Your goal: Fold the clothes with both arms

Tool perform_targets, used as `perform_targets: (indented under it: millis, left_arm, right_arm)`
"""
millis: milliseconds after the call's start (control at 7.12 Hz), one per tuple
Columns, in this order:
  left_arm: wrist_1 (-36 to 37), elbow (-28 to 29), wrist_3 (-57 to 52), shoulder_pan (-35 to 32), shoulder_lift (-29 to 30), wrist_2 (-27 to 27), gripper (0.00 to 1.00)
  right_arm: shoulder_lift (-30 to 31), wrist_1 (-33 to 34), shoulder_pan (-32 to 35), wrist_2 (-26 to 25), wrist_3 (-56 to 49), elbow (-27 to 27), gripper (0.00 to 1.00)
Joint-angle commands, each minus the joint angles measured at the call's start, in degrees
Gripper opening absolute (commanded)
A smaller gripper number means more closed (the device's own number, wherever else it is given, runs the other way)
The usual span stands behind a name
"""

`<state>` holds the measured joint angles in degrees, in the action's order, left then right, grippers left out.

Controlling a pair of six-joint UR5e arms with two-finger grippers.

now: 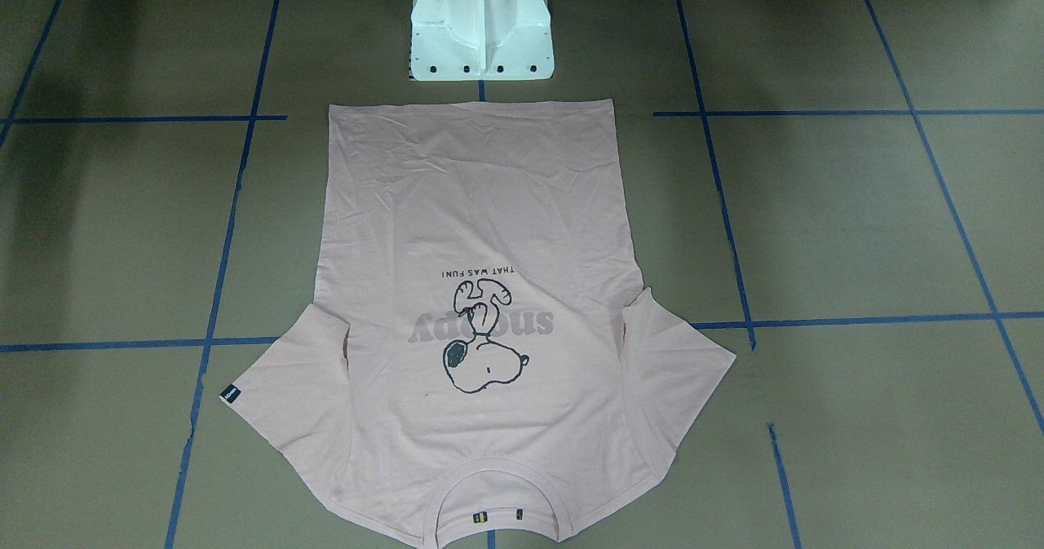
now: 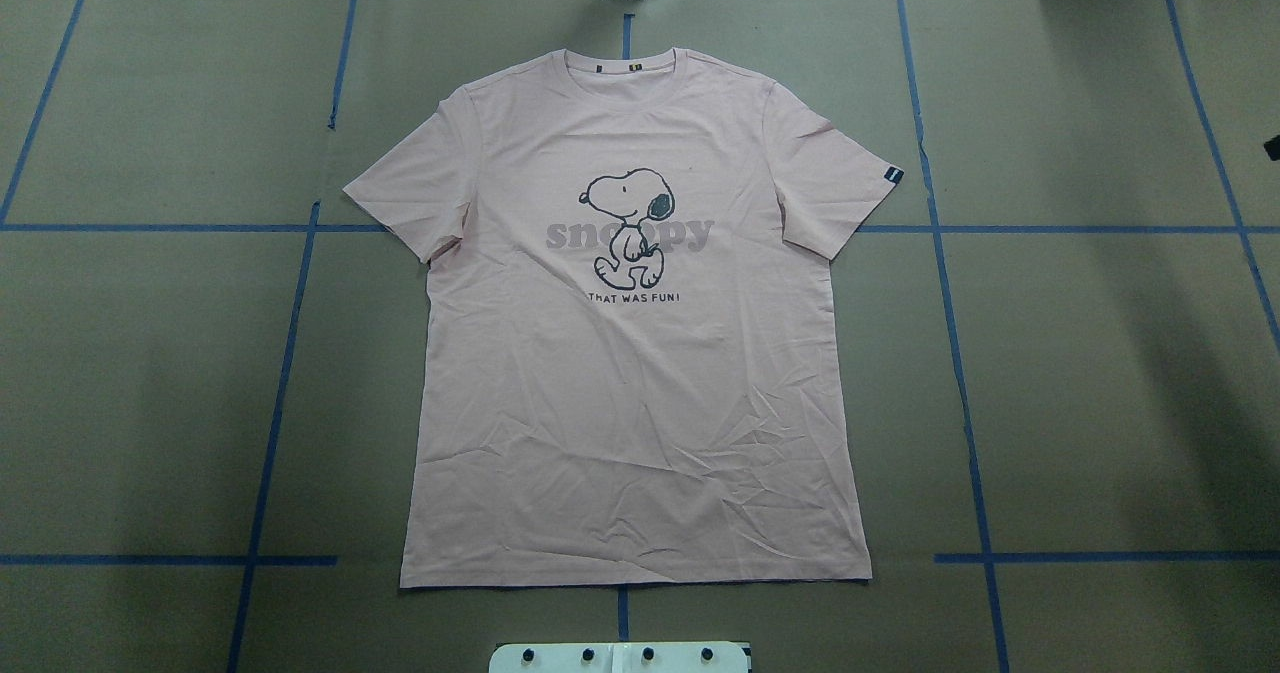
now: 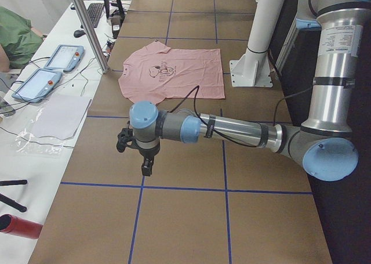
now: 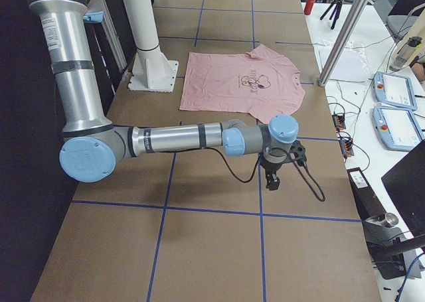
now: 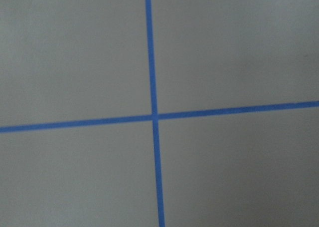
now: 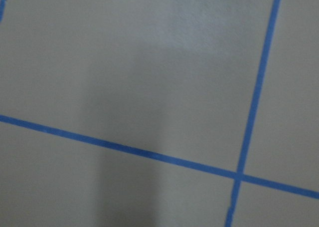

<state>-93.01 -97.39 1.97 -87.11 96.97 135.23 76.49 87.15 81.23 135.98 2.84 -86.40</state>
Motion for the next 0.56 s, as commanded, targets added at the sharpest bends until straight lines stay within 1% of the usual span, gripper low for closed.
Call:
perform_targets:
  millis: [0, 140, 281, 421]
  left_arm:
    - [-8.65, -0.6, 1.36, 3.78, 0.59, 1.26, 1.0]
    - [-9.81, -0.52, 3.37, 4.14, 2.07, 2.49, 1.0]
    - [-9.82, -0.43, 4.0, 5.71, 2.52, 2.5, 1.0]
    - [-10.0, 0.62, 3.74, 6.51, 2.61, 2.15, 1.0]
  right_arm:
    - [-7.82, -0.14, -9.11, -0.54, 12.49, 1.75, 1.0]
    - [-13.41, -2.93, -14.12, -2.02, 20.63, 5.42, 1.0]
    - [-14.69, -15.74, -17.48, -6.12, 33.25, 9.89, 1.0]
    - [-15.14, -33.1, -19.86, -10.78, 43.73, 16.37, 1.0]
